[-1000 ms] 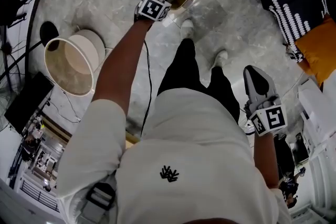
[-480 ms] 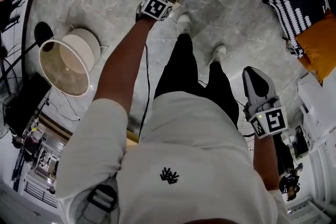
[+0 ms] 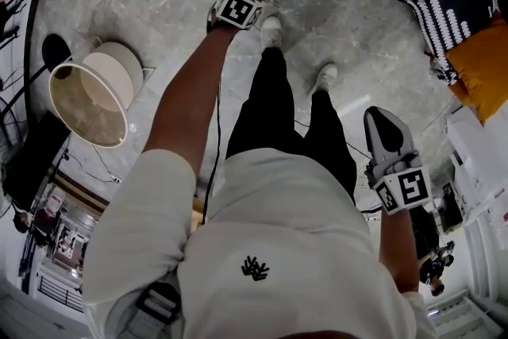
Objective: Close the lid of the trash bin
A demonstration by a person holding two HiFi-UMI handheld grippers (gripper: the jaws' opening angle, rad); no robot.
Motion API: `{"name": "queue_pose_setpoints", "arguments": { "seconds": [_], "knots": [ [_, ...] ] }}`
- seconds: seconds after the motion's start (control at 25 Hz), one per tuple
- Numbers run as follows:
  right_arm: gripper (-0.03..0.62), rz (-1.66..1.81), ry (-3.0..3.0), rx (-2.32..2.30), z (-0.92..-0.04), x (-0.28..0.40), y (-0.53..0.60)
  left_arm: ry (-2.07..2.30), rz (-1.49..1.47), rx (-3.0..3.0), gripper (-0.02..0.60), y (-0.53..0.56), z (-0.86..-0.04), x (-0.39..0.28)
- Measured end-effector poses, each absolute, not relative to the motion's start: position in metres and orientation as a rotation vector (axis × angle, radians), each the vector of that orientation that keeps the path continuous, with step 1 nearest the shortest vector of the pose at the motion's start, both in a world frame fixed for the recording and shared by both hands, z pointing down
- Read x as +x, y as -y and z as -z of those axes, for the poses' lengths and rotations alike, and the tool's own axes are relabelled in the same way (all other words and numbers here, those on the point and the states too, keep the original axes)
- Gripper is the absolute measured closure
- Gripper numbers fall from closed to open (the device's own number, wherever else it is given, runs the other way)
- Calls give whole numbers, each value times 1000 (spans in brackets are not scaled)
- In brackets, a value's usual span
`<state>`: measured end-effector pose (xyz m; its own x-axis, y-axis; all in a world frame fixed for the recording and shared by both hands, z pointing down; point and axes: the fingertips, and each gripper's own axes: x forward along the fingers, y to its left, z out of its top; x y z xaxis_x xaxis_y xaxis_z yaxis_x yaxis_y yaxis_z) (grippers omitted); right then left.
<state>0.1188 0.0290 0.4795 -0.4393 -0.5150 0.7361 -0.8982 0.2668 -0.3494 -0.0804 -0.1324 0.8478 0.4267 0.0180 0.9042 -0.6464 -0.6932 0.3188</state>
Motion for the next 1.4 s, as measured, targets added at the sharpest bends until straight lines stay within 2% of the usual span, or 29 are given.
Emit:
{"name": "queue_pose_setpoints", "arguments": {
  "seconds": [0.72,0.88,1.4],
  "knots": [
    [572,-1117,1997,1250,-506,116,-34,510,-1338,2062,488,138,-893,-69],
    [572,-1134,1983,1257,-513,119,-35,517,-1334,2067,523,142,-898,-68],
    [572,-1145,1991,1273,-516,111,-34,463,-1356,2067,522,132,-902,-64]
  ]
}}
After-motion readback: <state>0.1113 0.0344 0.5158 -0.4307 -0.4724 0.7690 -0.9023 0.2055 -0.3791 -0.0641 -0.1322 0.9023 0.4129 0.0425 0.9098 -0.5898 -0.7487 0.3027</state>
